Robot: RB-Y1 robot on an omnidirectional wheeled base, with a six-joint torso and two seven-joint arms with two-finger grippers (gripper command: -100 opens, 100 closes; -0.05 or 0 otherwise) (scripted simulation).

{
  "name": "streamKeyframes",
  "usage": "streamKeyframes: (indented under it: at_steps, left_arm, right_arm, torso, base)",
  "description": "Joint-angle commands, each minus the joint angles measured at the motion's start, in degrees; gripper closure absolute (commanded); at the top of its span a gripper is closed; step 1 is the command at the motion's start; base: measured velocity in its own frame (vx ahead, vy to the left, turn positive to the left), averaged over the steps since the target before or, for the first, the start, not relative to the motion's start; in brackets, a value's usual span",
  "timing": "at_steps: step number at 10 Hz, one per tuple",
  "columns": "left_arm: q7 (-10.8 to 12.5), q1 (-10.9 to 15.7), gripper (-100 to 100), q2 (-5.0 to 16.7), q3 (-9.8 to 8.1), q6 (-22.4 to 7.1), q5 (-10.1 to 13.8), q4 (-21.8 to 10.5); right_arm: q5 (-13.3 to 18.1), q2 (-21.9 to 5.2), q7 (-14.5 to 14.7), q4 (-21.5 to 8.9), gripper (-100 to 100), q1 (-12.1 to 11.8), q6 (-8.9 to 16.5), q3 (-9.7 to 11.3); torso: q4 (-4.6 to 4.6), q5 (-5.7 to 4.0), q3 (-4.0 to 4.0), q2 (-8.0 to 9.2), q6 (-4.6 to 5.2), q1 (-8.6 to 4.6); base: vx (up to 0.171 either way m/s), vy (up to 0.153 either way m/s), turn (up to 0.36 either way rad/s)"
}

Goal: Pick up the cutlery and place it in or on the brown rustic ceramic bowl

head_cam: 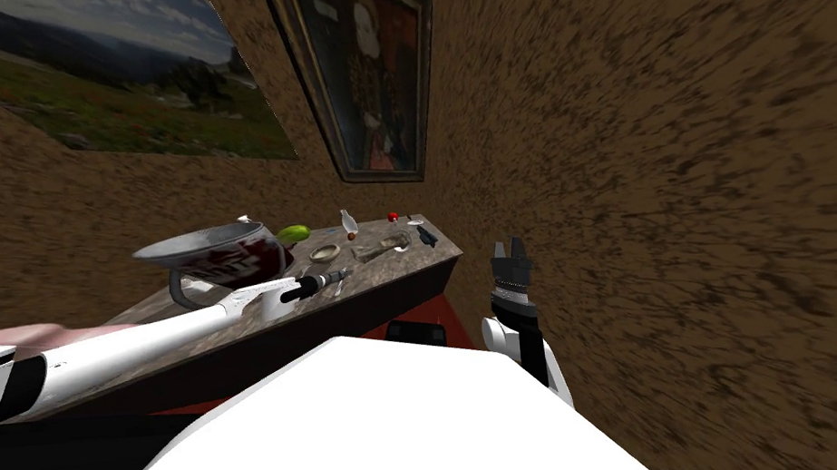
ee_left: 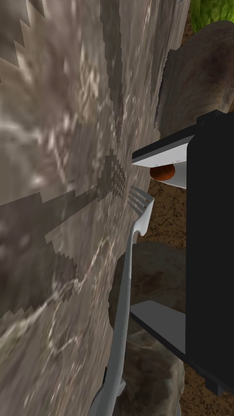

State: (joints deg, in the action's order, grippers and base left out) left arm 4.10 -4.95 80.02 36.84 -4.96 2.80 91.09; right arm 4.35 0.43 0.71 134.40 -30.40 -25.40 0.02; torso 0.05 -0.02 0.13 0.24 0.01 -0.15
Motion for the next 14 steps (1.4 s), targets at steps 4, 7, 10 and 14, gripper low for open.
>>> streamKeyframes:
  at_steps: [4,7,10,14]
  left_arm:
    - [0.6,-1.2,-100,-1.2,-1.60,4.9,1.3,-8.5]
    - [0.6,-1.5,-100,-2.0,-2.13,6.3,1.5,-11.7]
    - [0.6,-1.6,100,-2.0,-2.26,6.3,1.6,-11.9]
    - [0.6,-1.2,100,-1.2,-1.60,4.9,1.3,-9.0]
  right_arm:
    - [0.0,0.0,0.0,0.0,0,0.0,0.0,0.0]
    - [0.0,0.0,0.0,0.0,0,0.0,0.0,0.0]
    - [0.0,0.0,0.0,0.0,0,0.0,0.0,0.0]
    - [0.0,0.0,0.0,0.0,0,0.0,0.0,0.0]
  torso:
    - [-0.01,0.02,0.00,0.00,0.00,0.01]
    - [-0.06,0.14,-0.08,-0.09,0.07,0.10]
    - [-0.12,0.19,-0.21,-0.32,0.10,0.25]
    - [-0.12,0.18,-0.22,-0.34,0.08,0.31]
  base:
    - [-0.057,-0.036,-0.182]
    - [-0.047,-0.035,-0.143]
    - [-0.002,-0.001,0.003]
    - [0.009,0.008,0.053]
